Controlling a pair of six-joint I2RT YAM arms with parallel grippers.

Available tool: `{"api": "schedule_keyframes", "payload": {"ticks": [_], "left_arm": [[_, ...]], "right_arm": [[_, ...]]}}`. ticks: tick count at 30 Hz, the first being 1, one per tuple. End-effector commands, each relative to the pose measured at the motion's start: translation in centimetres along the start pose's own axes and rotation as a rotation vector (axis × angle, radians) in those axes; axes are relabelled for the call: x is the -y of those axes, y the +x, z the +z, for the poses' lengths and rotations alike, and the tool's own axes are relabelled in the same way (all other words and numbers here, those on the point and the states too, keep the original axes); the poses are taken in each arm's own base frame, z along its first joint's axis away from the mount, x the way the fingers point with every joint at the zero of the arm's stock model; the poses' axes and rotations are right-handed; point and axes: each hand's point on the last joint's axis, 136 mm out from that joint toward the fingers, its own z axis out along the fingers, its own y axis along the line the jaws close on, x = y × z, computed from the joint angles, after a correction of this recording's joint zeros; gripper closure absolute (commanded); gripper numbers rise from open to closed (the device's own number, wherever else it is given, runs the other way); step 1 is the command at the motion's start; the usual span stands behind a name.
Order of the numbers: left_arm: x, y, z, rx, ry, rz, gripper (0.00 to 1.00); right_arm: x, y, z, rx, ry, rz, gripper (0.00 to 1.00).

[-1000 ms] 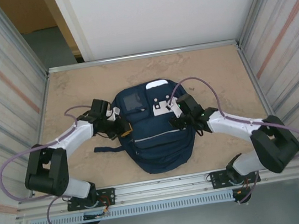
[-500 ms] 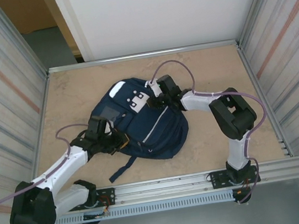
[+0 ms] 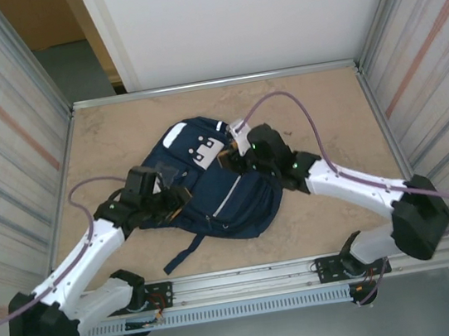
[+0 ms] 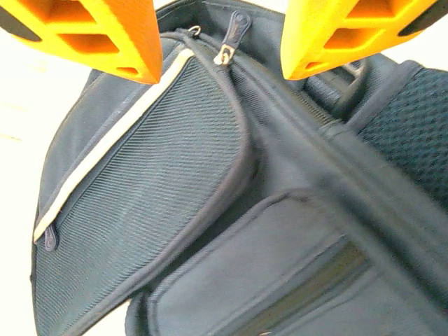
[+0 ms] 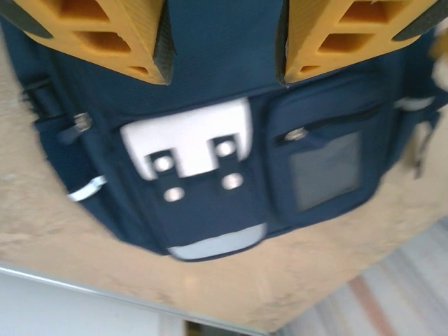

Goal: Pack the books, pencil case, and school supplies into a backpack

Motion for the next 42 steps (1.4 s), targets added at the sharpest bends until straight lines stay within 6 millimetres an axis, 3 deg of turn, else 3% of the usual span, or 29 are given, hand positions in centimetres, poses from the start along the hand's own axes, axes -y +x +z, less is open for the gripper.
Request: {"api": "schedule_keyframes", "payload": {"ticks": [1, 4, 8, 13, 15, 18, 20, 24, 27, 31, 34, 39, 42], "left_arm": [[0.4, 0.1, 1.1, -0.017, -0.048, 0.071, 0.53], [1.1, -0.6, 2.6, -0.018, -0.047, 0.076, 0.53], [-0.2, -0.6, 5.4, -0.052, -0.106, 0.045, 0.52], [-1.2, -0.3, 7.1, -0.056, -0.097, -0.016, 0.52], [-0.4, -0.7, 7.2, -0.038, -0.068, -0.003, 0.6], [1.1, -1.4, 6.8, -0.031, -0.036, 0.046, 0.9], [1.7, -1.3, 6.3, -0.042, -0.026, 0.049, 0.96], [2.6, -0.4, 5.0, -0.06, 0.033, 0.004, 1.0], [2.7, -0.3, 4.3, -0.06, 0.036, -0.021, 1.0], [2.6, 0.4, 4.5, -0.097, 0.067, -0.12, 1.0], [3.7, 0.9, 4.8, -0.144, 0.144, -0.186, 1.0], [4.7, 0.7, 4.4, -0.149, 0.161, -0.182, 1.0], [4.7, 0.5, 4.2, -0.144, 0.147, -0.174, 1.0]], "right_arm": [[0.3, 3.7, -0.9, -0.061, 0.093, 0.063, 0.57], [-0.9, 5.7, -1.6, -0.074, 0.154, 0.134, 0.56], [-3.1, 8.6, -1.8, -0.119, 0.202, 0.301, 0.54], [-5.2, 9.1, -2.4, -0.115, 0.191, 0.344, 0.53], [-5.6, 9.3, -2.5, -0.115, 0.191, 0.33, 0.54], [-6.2, 10.7, -2.8, -0.157, 0.203, 0.326, 0.55], [-6.9, 11.5, -3.3, -0.18, 0.218, 0.356, 0.54], [-8.6, 12.5, -4.8, -0.247, 0.302, 0.567, 0.5], [-8.6, 13.3, -5.2, -0.273, 0.418, 0.583, 0.47], [-10.3, 14.0, -3.7, -0.298, 0.373, 0.597, 0.48], [-10.5, 13.6, -3.1, -0.291, 0.392, 0.556, 0.49], [-12.0, 13.6, -0.8, -0.25, 0.329, 0.463, 0.55], [-11.7, 14.4, -0.1, -0.233, 0.399, 0.399, 0.55]]}}
